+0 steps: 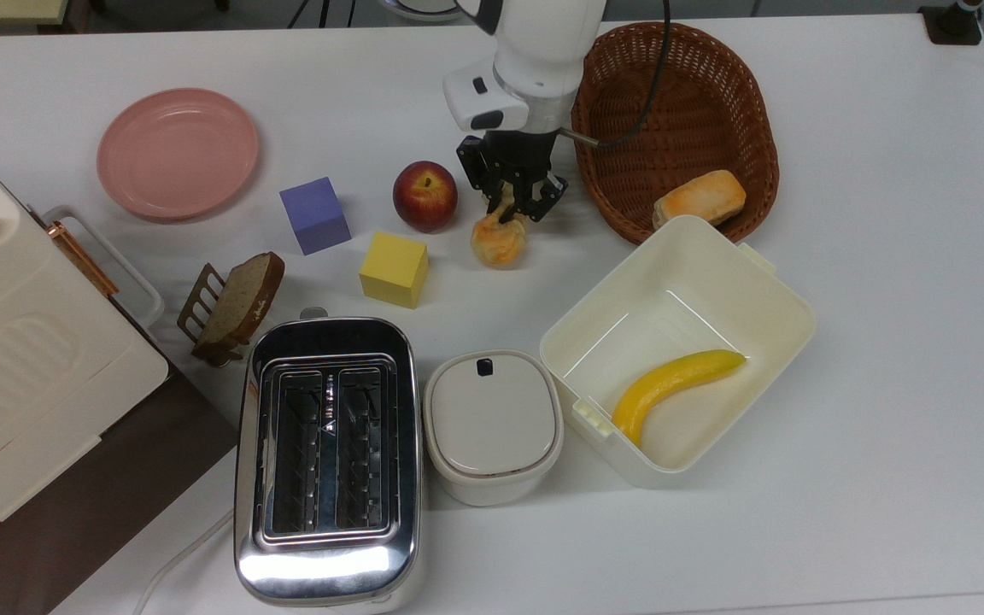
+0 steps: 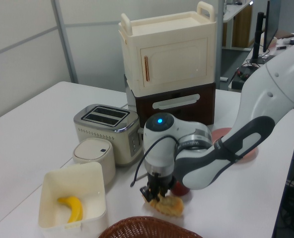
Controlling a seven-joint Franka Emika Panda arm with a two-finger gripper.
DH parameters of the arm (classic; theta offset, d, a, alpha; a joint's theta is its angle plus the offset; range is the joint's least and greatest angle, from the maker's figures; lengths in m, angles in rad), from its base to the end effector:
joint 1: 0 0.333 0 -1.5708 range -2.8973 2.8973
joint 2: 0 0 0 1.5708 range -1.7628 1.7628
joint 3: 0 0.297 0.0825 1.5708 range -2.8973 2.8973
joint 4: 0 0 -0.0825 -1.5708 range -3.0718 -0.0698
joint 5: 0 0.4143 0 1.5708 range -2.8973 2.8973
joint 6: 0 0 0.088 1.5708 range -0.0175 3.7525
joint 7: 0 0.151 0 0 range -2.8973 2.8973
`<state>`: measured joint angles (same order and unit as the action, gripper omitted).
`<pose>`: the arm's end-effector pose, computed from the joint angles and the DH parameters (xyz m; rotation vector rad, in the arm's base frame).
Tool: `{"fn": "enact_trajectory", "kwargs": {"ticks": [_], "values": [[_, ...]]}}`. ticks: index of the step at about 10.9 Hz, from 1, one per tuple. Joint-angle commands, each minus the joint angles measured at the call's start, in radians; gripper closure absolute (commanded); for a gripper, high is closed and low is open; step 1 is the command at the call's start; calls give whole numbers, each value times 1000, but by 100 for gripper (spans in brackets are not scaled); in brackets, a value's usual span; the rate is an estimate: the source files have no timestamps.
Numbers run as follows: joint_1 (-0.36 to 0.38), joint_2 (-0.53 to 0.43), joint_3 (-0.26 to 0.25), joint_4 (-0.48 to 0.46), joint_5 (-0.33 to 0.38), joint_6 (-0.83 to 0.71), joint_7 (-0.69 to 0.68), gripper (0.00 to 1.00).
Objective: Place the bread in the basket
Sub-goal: 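Close the gripper on the bread stick and lift it off the table, then carry the bread stick over the wicker basket and release it inside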
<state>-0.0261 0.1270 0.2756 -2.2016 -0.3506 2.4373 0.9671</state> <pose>0.5668 0.1350 0.2556 2.9388 -0.6984 0.3242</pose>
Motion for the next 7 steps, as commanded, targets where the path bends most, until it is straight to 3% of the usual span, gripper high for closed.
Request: {"fn": "enact_trajectory", "kwargs": {"ticks": [1,3,7], "values": [[-8,-157,-4,-9,-7,-58,12,100],[9,-203,-3,-1,1,-105,15,100],[196,-239,1,34,45,-289,12,100]]}}
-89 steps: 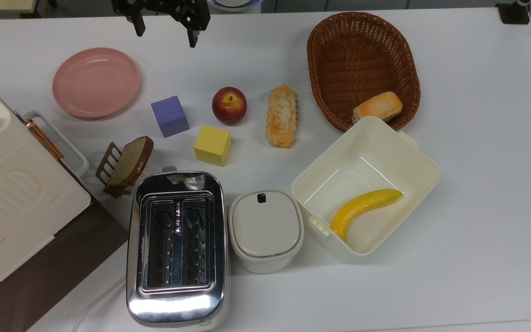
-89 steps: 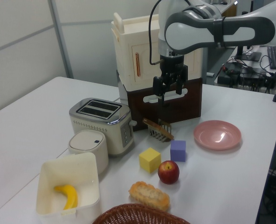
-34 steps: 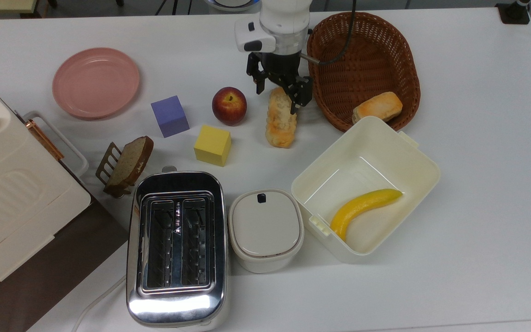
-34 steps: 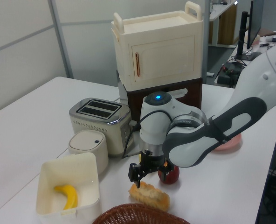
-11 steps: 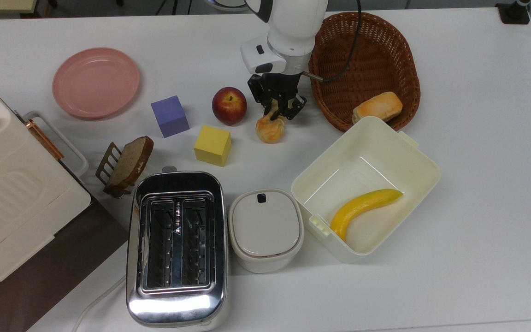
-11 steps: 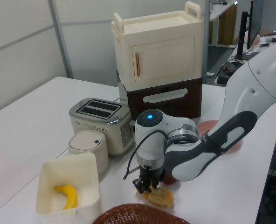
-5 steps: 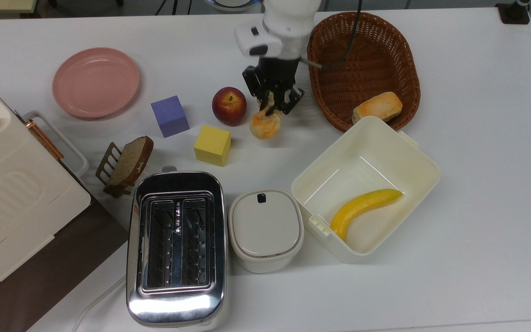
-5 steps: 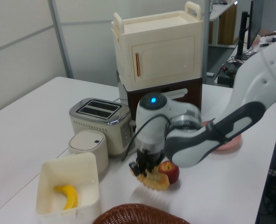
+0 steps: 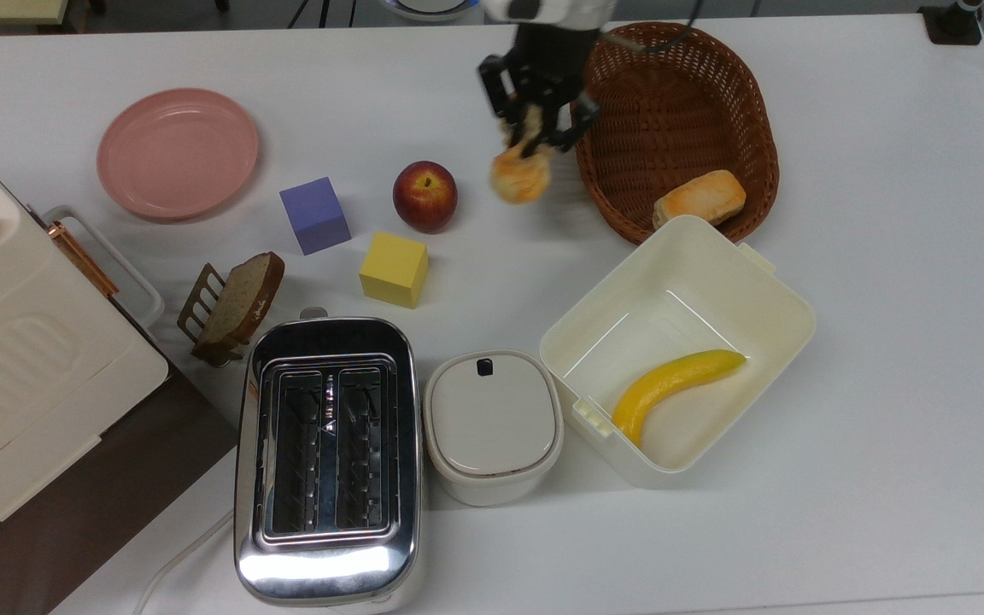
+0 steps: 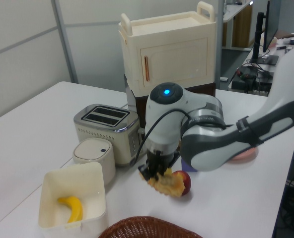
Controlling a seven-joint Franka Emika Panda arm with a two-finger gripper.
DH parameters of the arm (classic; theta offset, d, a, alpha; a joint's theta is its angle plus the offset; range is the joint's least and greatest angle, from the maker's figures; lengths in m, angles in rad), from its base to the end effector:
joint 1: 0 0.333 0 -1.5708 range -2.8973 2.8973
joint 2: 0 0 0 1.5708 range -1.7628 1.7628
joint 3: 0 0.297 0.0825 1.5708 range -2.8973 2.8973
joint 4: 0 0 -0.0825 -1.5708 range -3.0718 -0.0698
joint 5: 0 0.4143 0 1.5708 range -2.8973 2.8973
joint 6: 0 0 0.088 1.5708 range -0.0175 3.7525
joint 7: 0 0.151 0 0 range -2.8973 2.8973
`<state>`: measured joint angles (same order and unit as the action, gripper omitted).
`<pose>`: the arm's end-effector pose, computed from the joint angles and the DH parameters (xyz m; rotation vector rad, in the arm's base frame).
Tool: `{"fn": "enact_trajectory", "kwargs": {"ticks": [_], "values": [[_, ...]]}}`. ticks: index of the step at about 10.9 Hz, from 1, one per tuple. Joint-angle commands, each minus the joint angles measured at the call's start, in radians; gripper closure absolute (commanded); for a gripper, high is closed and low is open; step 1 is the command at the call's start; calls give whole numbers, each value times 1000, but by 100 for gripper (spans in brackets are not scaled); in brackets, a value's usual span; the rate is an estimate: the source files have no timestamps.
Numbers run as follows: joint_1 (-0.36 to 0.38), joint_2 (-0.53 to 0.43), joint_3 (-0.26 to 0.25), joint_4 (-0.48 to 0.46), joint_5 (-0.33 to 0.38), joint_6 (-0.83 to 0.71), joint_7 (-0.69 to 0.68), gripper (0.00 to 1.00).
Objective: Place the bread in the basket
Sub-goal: 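Carry the bread stick over the wicker basket and release it inside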
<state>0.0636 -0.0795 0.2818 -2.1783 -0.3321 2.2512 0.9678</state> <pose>0.5429 0.1741 0.3638 2.8963 -0.6333 0.4417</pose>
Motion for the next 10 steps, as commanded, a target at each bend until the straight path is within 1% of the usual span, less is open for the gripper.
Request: {"fn": "enact_trajectory", "kwargs": {"ticks": [1,2,4,6,8,10], "values": [[157,-42,-6,17,33,-155,8,100],[207,-42,-6,43,41,-206,8,100],[264,-40,-4,84,71,-274,-12,100],[285,-34,0,94,74,-277,-14,100],[303,-26,31,98,74,-272,-47,100],[311,-26,40,109,74,-266,-49,100]]}}
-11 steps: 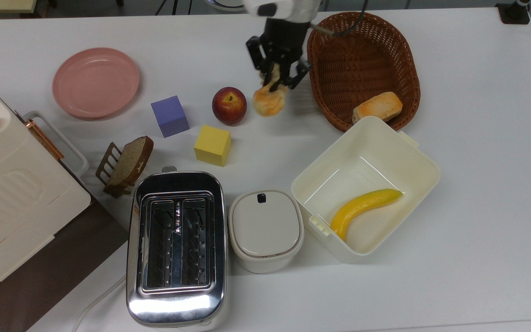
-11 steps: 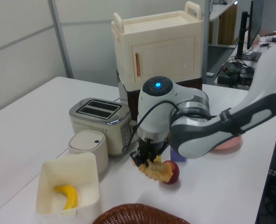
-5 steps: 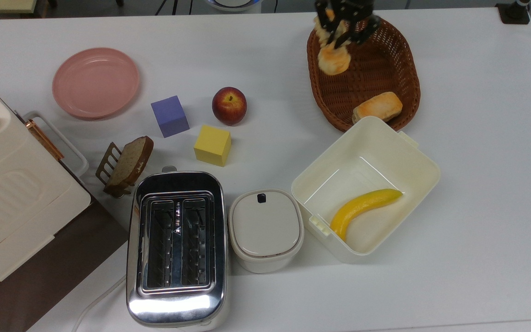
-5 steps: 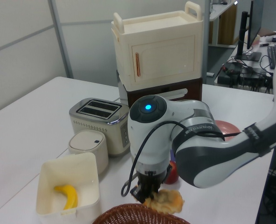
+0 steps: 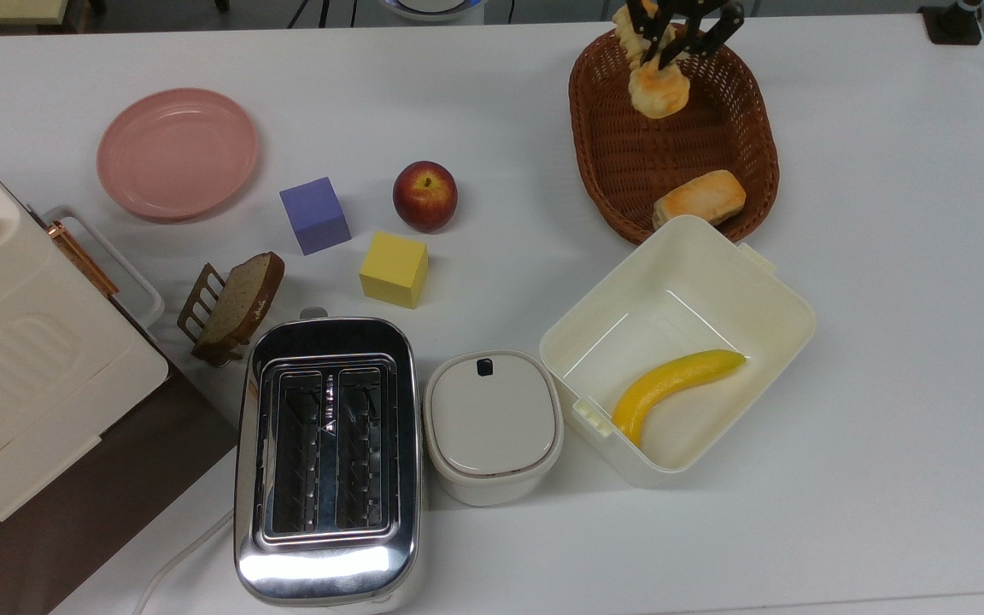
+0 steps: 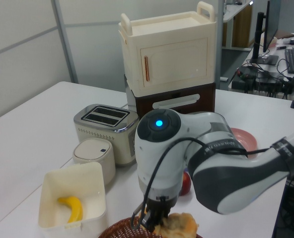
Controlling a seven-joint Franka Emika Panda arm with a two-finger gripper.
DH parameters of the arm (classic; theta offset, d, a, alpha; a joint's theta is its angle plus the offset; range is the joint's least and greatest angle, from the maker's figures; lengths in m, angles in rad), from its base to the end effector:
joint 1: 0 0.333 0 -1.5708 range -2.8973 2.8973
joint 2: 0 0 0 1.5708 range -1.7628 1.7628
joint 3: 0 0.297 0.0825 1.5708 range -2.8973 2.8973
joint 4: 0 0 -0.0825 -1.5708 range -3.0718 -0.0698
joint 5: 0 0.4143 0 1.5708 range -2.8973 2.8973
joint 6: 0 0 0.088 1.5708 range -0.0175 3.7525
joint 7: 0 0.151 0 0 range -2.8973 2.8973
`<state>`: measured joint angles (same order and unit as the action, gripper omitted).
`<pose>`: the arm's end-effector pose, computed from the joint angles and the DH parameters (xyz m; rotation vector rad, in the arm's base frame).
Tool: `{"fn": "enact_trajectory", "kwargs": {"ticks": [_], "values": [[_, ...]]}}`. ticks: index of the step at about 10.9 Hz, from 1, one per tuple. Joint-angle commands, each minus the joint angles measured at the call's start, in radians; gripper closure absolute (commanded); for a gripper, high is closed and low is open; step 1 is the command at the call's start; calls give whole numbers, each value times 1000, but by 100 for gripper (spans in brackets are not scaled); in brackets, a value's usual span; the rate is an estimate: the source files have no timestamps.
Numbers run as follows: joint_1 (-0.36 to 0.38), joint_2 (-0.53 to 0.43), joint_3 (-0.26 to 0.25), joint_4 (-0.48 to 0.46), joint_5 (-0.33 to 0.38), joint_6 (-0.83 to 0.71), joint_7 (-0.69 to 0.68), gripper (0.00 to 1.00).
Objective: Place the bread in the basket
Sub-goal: 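Carry the bread stick over the wicker basket and release it inside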
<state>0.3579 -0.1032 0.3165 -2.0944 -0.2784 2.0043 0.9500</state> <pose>0.4501 0.3260 0.3949 2.9243 -0.2348 0.3114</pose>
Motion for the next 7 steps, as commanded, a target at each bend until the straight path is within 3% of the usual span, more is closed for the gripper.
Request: {"fn": "enact_trajectory", "kwargs": {"ticks": [1,2,7], "values": [[15,5,6,37,22,-21,-21,60],[16,8,6,51,24,-30,-7,1],[4,7,4,79,24,-76,-7,0]]}}
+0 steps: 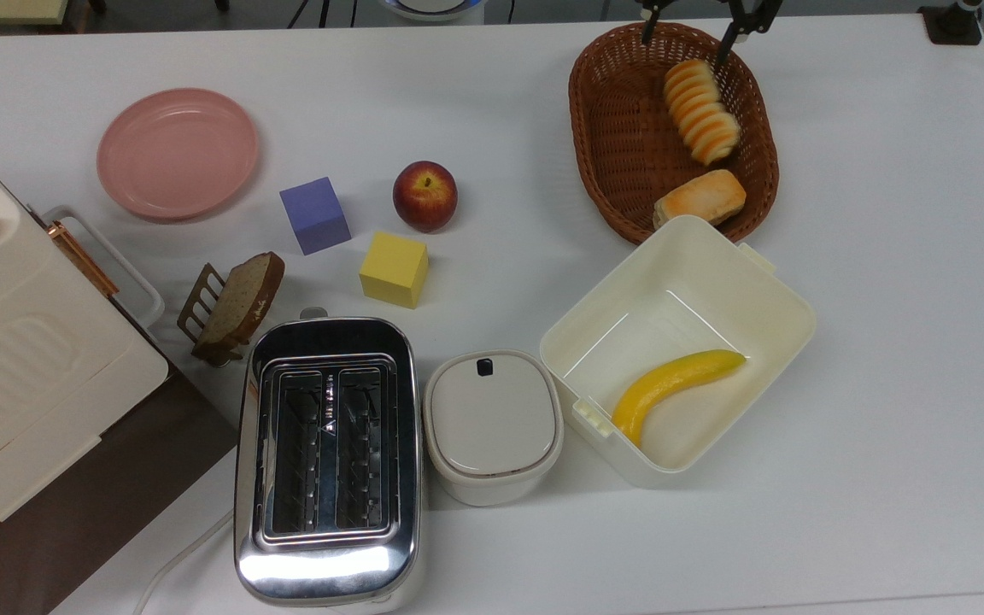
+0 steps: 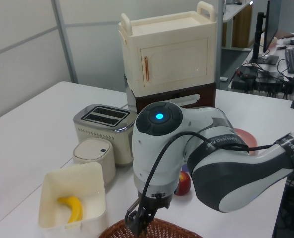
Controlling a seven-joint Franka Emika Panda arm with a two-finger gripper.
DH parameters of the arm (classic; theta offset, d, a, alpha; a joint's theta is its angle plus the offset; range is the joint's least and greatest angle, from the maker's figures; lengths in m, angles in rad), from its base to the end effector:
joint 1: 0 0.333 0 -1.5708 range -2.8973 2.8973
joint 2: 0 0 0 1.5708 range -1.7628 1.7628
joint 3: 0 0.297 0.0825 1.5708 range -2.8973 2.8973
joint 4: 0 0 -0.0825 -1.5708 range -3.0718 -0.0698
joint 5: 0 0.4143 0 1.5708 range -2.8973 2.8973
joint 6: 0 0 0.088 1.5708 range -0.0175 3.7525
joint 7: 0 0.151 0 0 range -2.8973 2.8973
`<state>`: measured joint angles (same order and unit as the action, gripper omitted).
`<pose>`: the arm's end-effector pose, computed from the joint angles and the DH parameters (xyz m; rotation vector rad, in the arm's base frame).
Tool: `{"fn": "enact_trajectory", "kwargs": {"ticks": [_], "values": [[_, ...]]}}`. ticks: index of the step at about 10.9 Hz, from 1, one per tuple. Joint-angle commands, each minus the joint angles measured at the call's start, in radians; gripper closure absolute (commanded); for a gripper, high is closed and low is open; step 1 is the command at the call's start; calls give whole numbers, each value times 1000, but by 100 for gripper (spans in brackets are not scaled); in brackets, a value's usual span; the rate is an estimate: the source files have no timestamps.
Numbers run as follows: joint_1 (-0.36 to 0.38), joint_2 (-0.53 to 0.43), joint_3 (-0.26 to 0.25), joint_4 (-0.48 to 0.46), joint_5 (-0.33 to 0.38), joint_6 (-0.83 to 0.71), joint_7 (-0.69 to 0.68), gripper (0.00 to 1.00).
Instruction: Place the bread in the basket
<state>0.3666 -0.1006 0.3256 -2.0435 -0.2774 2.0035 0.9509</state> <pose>0.4528 0.3422 0.4190 2.9544 -0.2208 0.3674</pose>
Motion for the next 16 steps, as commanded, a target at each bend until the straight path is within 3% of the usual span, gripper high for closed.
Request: {"fn": "enact_trajectory", "kwargs": {"ticks": [1,3,4,6,8,10,11,12,14,15,16], "values": [[-29,1,-6,40,21,-122,-14,0],[-110,-2,-28,89,18,-256,-91,0],[-142,-10,-60,112,17,-315,-203,0],[-190,-13,-175,189,21,-394,-402,0],[-315,-13,-189,238,21,-411,-606,0],[-405,-10,-192,263,39,-428,-687,0],[-422,-10,-207,267,44,-428,-702,0],[-423,-8,-261,269,52,-423,-737,0],[-425,16,-366,325,183,-419,-811,0],[-426,19,-406,356,260,-419,-842,0],[-425,21,-422,358,291,-419,-871,0]]}}
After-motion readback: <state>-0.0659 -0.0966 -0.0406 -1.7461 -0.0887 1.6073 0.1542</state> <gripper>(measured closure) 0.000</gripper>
